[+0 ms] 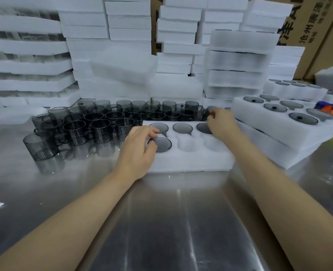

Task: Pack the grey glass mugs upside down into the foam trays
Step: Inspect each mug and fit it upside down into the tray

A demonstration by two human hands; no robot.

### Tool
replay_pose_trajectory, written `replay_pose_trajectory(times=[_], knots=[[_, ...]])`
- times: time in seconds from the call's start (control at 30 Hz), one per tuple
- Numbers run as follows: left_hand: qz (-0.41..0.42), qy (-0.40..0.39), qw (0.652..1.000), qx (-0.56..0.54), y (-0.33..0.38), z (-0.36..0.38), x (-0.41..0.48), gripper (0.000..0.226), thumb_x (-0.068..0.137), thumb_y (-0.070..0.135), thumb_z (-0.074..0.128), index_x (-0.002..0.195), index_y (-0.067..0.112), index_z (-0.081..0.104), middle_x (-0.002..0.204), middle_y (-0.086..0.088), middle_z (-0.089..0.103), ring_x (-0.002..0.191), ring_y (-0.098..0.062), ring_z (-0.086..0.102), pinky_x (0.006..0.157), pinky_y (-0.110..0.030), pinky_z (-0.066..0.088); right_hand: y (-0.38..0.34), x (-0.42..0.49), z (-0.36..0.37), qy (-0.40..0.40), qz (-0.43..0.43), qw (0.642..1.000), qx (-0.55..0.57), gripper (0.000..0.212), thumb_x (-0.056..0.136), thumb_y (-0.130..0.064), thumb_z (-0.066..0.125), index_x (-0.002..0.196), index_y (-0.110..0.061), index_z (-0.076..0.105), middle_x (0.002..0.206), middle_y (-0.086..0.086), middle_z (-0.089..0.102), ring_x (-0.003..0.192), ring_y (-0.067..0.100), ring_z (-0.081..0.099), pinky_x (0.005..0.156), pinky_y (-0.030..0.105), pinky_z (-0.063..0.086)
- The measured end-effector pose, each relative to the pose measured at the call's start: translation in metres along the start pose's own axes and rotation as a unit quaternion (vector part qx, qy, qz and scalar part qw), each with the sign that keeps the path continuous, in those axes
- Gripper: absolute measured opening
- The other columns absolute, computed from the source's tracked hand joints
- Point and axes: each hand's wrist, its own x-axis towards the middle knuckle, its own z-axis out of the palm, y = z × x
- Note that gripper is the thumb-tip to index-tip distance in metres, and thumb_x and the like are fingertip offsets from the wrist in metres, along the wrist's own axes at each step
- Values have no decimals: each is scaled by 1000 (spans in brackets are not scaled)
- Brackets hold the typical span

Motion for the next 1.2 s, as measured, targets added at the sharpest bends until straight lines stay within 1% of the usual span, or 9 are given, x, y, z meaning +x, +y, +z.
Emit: replay_pose_trajectory(times=[0.17,0.27,0.37,0.57,0.7,0.83,0.93,1.0,1.2], knots=[[-1,-9,1000,9,1,-2,-1,27,79,13,38,94,10,60,112,7,61,112,-11,48,92,-9,33,-3,-28,-22,144,-117,980,69,22,88,6,47,104,6,62,95,18,58,84,30,52,74,28,37],[6,-1,1000,23,5,-3,-2,30,80,13,38,99,10,62,113,8,61,111,-11,49,98,-25,38,-11,-62,-29,187,-230,951,84,15,87,4,60,99,4,67,102,17,62,83,27,60,76,29,46],[37,26,998,52,10,-6,-5,39,83,14,42,118,13,59,114,18,56,113,-9,48,101,-27,34,-24,-91,-26,160,-300,937,80,6,85,-3,69,89,1,70,98,12,64,79,23,62,68,37,51],[67,-21,993,100,15,-7,-10,67,86,40,38,149,15,31,135,-3,52,124,-16,44,104,-27,31,-49,-108,-10,106,-445,889,-11,8,79,0,71,86,-1,72,97,14,69,79,35,66,62,43,54],[44,-21,995,89,12,-4,-11,71,83,49,41,149,24,30,135,2,51,124,-15,44,100,-28,33,-41,-109,-9,59,-404,911,55,23,94,-27,46,112,-23,59,119,-6,57,94,15,59,75,34,53],[51,-19,995,80,10,-2,-10,69,82,48,46,146,31,29,135,9,50,122,-10,46,98,-24,32,-38,-107,-2,106,-372,907,166,52,75,12,67,117,-13,53,130,13,50,98,15,56,74,26,51],[44,-12,997,61,9,-1,-9,67,80,48,48,143,42,24,134,25,45,122,-6,47,97,-20,33,-38,-105,2,110,-366,904,193,46,74,14,68,117,2,57,125,17,54,112,15,51,92,21,46],[44,-10,999,22,9,-1,-10,71,80,45,51,142,52,18,127,42,37,119,6,46,95,-8,30,-38,-106,1,103,-367,903,196,38,76,13,66,112,3,59,120,15,58,109,14,53,88,22,47],[82,16,996,-34,9,1,-9,73,84,29,69,144,46,31,112,17,46,106,4,50,90,-2,31,-41,-108,-8,114,-363,911,157,24,79,7,59,101,-2,66,125,6,63,111,22,56,93,35,45]])
